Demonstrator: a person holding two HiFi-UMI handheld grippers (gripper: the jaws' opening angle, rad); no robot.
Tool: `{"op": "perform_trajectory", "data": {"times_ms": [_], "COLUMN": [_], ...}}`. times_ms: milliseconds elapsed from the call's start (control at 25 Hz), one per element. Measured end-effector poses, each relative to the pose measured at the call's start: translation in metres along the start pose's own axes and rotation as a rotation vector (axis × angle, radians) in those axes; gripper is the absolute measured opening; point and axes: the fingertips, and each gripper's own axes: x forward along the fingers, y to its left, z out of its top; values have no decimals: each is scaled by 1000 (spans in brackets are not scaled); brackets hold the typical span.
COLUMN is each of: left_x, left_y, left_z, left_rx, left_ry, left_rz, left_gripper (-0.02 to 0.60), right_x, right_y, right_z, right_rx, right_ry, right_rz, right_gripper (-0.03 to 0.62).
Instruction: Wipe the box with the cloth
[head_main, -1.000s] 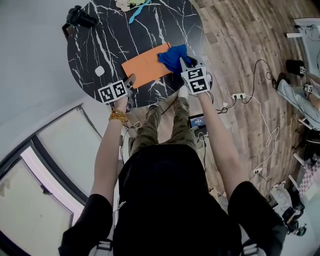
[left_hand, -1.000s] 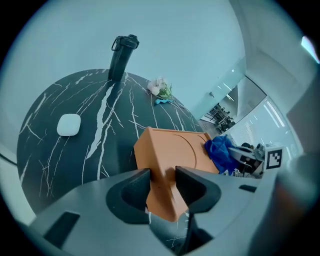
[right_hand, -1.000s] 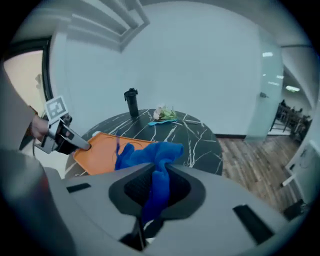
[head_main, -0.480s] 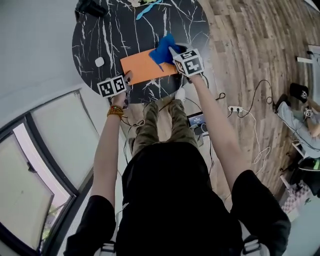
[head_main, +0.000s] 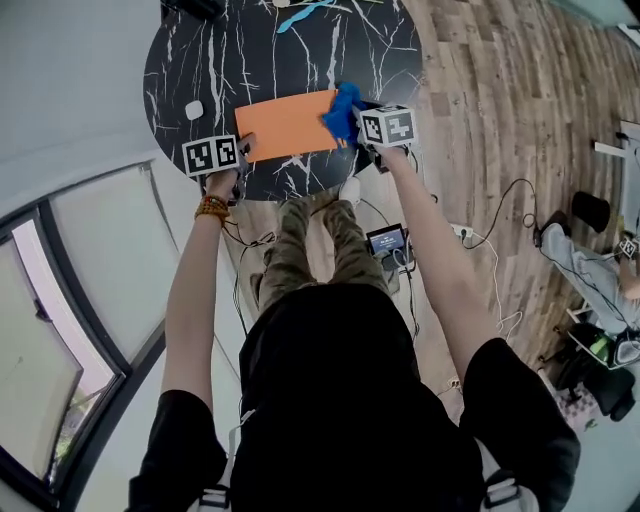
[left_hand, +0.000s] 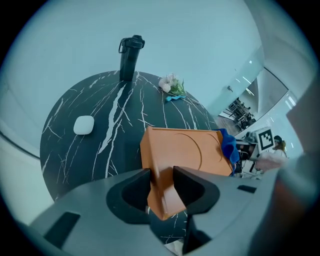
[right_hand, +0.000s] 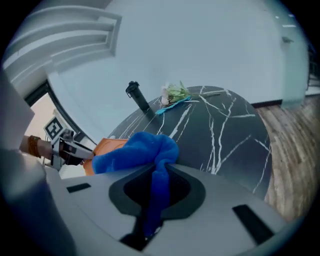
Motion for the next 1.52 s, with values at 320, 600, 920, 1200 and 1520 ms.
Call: {"op": "perform_trajectory", "data": {"times_ms": [320, 600, 920, 1200, 1520], "left_x": [-2, 0, 2, 6, 6], "left_y": [0, -1, -2, 6, 6], "left_z": [-1, -1, -2, 1, -5], "left_rx": [-43, -39, -91, -167, -50], "left_ry": [-18, -2, -46, -50, -44], "left_rz": [7, -5, -71, -218, -301], "left_gripper": [137, 138, 142, 159, 170], "right_x": [-19, -4, 16, 56, 17], "right_y": [19, 3, 97, 157, 68], "right_z": [-62, -4, 25, 16, 0], "right_rx": [-132, -191, -654, -627, -499], "right_ry": [108, 69, 105, 185, 279], "right_rz": [29, -58, -97, -51, -343], "right_gripper": [28, 28, 28, 28, 28]}}
